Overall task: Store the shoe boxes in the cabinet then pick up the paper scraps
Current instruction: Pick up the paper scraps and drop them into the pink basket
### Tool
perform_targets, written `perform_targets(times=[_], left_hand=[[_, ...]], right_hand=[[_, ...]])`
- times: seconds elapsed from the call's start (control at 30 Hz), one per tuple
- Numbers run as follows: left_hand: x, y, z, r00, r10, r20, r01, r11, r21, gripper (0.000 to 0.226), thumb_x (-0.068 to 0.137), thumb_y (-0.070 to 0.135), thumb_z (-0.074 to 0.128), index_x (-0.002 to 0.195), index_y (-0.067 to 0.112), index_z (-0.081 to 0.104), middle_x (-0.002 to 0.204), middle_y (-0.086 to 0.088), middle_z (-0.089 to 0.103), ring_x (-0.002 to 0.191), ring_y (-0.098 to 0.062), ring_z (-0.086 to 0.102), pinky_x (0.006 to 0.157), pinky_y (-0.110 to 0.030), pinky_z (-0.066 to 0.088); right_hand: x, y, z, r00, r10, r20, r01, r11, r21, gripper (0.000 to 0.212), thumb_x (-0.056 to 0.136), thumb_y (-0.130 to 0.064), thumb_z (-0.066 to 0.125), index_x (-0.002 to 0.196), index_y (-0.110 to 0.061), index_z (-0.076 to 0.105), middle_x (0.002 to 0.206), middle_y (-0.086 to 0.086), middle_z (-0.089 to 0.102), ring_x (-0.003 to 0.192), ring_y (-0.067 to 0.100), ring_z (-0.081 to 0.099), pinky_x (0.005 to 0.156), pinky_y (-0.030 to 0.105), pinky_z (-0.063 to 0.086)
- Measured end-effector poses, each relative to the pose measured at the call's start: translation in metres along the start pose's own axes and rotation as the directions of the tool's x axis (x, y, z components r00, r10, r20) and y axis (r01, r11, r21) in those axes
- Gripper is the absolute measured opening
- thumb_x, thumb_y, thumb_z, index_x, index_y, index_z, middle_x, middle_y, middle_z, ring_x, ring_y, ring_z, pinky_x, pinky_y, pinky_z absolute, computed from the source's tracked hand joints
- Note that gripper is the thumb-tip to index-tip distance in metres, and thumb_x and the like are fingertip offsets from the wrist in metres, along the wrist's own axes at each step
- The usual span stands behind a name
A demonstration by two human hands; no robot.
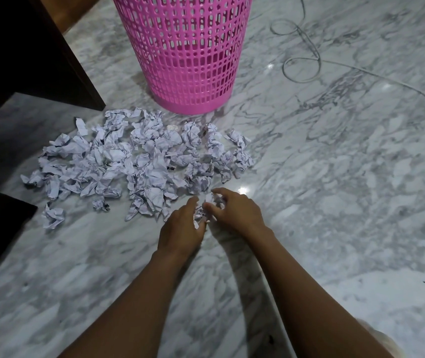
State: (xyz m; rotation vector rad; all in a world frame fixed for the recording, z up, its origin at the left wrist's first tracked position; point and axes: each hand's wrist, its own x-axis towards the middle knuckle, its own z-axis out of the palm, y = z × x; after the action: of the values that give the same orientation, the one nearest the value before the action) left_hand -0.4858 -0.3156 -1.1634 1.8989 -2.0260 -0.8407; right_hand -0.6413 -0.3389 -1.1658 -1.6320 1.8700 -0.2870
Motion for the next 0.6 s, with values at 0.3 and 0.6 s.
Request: perform_targets(times=[0.3,0.6], left_hand=[[0.004,-0.002,0.001,0.998,0.007,-0.058,-0.010,0.999,-0.049,0.008,0.087,0.022,0.059,0.083,0.016,0.059,0.083,-0.005,0.062,0.082,-0.028,0.058,0.068,-0.039,0.049],[-0.006,-0.004,-0.012,0.914,0.031,-0.405,-0.052,0.998,-0.040,0.021,0.085,0.016,0.067,0.073,0.010,0.051,0.075,-0.009,0.056,0.071,-0.034,0.053,0.056,-0.035,0.040]], right_hand=[[-0.009,0.003,0.021,0.961,0.000,-0.278,0.046,0.986,0.158,0.018,0.083,-0.028,0.064,0.094,-0.015,0.061,0.103,-0.001,0.057,0.075,0.021,0.057,0.062,0.029,0.039],[-0.013,0.001,0.011,0.948,0.080,-0.308,0.082,0.874,0.479,0.013,0.079,-0.012,0.065,0.083,-0.014,0.053,0.071,0.001,0.061,0.060,0.014,0.052,0.060,0.027,0.043]])
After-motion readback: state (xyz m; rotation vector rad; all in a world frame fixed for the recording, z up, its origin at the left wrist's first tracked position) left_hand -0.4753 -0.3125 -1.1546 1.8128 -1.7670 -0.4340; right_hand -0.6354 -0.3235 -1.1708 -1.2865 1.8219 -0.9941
